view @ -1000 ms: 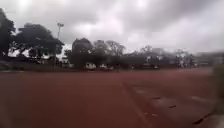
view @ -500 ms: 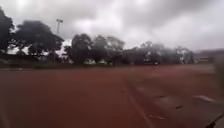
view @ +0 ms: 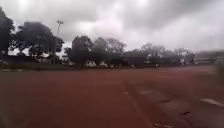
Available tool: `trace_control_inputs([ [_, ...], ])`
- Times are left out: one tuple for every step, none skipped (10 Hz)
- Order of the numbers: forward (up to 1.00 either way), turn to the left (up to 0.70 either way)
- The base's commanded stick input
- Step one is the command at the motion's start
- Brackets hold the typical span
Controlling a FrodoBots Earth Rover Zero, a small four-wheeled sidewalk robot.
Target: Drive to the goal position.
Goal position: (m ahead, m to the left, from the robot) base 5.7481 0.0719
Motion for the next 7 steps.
trace_control_inputs([
  [0.5, 0.02],
  [0.5, 0.02],
  [0.5, 0.02],
  [0.5, 0.02],
  [0.5, 0.02],
  [0.5, 0.02],
  [0.5, 0.02],
])
